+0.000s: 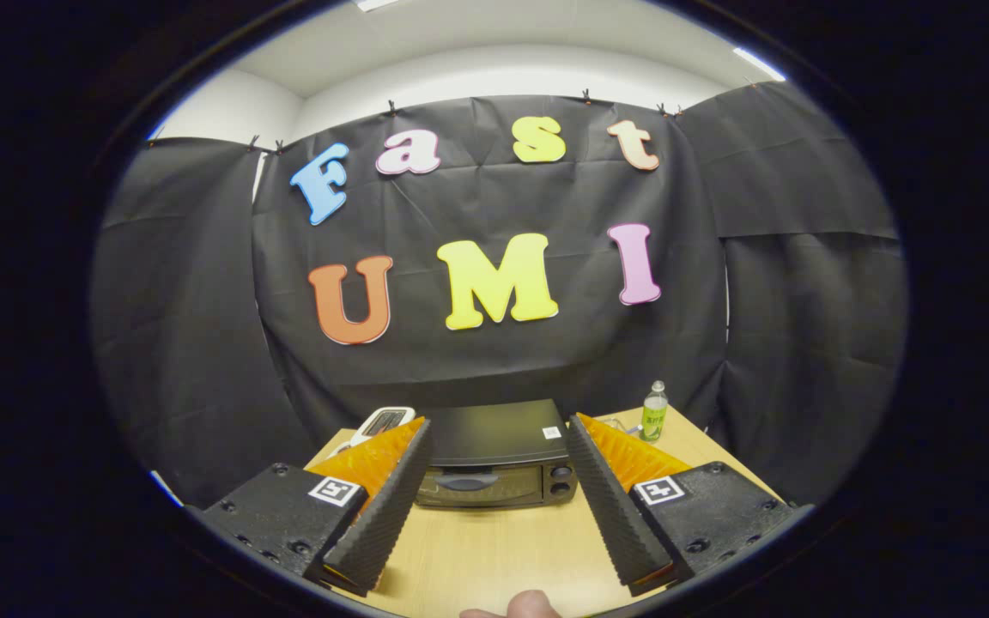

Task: Open the toaster oven, put the food inside, and close the toaster oven door.

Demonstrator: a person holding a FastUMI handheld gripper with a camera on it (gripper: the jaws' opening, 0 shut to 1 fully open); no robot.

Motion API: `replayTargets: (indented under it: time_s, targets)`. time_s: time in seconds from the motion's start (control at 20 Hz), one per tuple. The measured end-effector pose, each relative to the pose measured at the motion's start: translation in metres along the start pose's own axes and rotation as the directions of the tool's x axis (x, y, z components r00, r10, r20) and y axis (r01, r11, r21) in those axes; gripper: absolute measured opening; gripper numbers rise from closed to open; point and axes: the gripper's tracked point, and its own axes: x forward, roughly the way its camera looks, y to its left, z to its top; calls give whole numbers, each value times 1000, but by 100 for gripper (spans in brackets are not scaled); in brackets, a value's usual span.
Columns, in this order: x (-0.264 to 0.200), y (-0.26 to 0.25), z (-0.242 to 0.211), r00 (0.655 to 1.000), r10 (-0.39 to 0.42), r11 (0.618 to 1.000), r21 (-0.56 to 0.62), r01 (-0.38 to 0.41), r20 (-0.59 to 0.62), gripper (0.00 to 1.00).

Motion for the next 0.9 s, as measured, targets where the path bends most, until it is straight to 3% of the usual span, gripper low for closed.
replayTargets:
  time_s: [0.5,0.9]
  targets:
    - [35,14,-29,999,30,999,-16,-31,-44,100]
    - [133,22,-104,992,27,999,-32,-31,-122,100]
